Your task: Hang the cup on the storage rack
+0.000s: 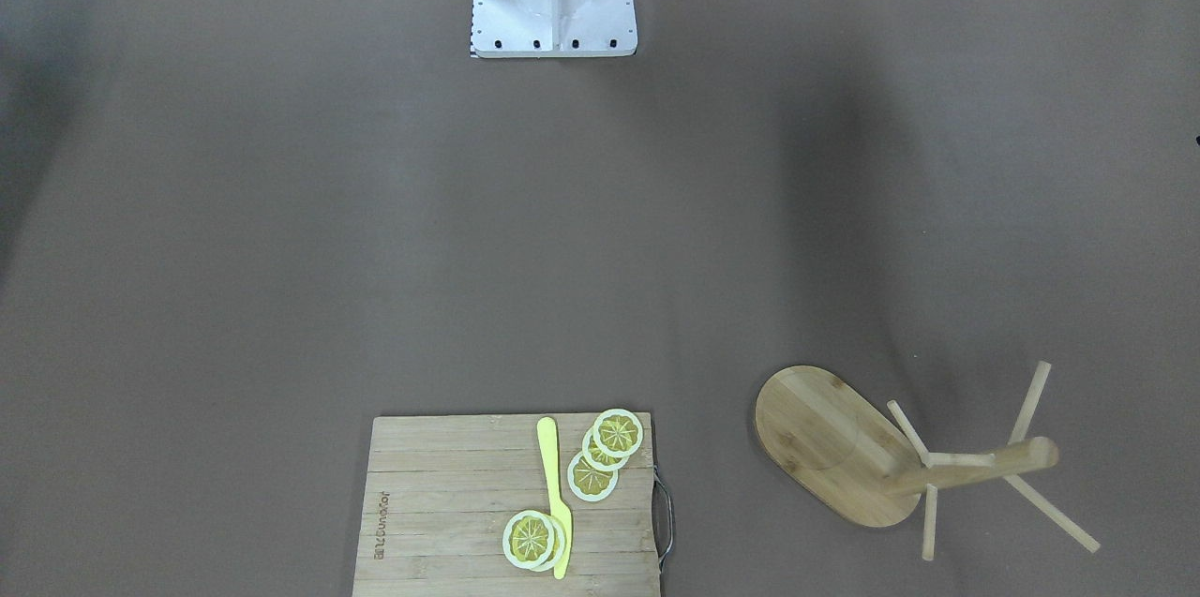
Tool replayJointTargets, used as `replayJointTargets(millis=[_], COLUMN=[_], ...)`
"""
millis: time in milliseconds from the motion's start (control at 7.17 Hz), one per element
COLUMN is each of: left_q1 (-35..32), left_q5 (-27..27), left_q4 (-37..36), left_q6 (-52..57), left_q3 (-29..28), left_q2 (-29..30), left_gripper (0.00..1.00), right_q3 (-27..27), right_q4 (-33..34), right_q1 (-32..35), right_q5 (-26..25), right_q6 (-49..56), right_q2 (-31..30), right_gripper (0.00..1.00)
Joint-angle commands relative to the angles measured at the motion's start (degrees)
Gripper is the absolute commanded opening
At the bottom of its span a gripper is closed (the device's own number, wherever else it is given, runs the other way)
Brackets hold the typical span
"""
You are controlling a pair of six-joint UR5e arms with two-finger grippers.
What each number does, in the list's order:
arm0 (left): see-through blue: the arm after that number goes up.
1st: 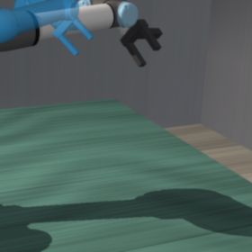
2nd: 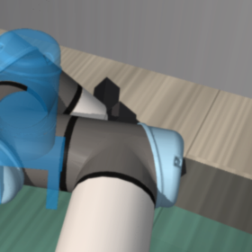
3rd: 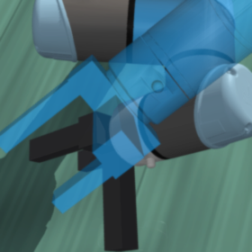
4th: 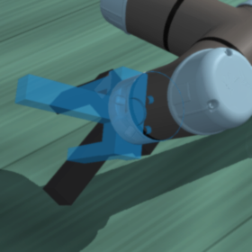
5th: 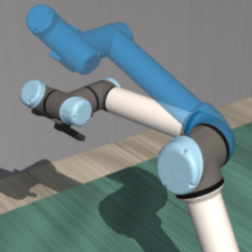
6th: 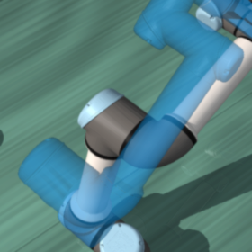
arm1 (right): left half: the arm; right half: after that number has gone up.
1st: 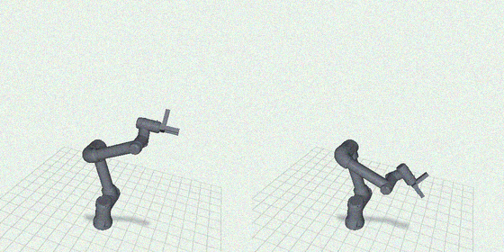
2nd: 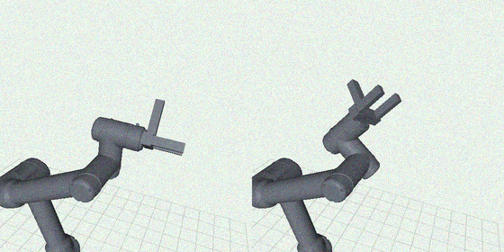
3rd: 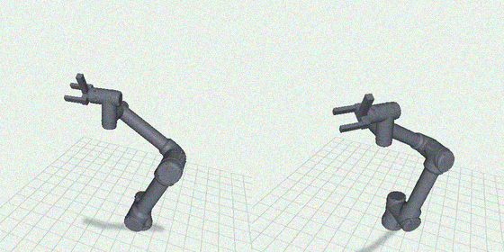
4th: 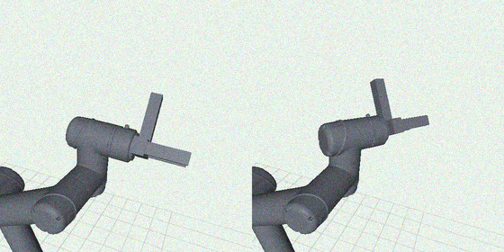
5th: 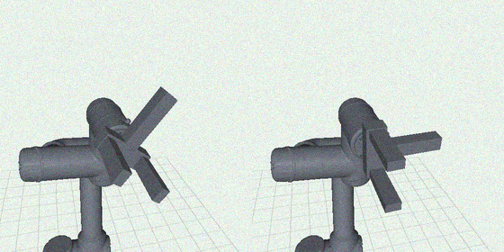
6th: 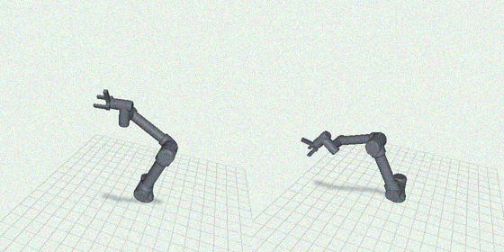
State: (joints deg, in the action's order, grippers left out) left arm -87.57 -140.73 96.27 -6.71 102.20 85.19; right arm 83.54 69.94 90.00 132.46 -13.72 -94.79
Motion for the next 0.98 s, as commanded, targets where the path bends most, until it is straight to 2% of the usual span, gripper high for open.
replayJointTargets(millis=[0, 140, 279, 558, 837], left_q1=[0.04, 0.04, 0.04, 0.04, 0.04], left_q5=[-0.25, -0.16, -0.42, -0.42, -0.42], left_q4=[0.06, 0.06, 0.06, 0.06, 0.06], left_q6=[-0.85, -0.67, -0.76, -0.76, -0.76], left_q3=[0.37, -0.16, 0.1, 0.1, 0.1], left_q2=[-0.46, -0.46, -0.55, -0.55, -0.55], left_gripper=[0.98, 0.98, 0.98, 0.98, 0.98], right_q3=[-5.91, -8.89, -12.31, -18.03, -19.71], right_q4=[-0.07, 0.02, 0.63, -0.15, 0.02], right_q1=[2.19, 3.94, 5.0, 6.41, 8.77], right_q5=[-0.8, -1.33, -1.85, -1.86, -2.12], right_q6=[5.79, 6.94, 13.04, 14.51, 18.1], right_q2=[1.71, 3.46, 5.13, 6.73, 7.43], right_gripper=[1.0, 1.0, 1.0, 1.0, 1.0])
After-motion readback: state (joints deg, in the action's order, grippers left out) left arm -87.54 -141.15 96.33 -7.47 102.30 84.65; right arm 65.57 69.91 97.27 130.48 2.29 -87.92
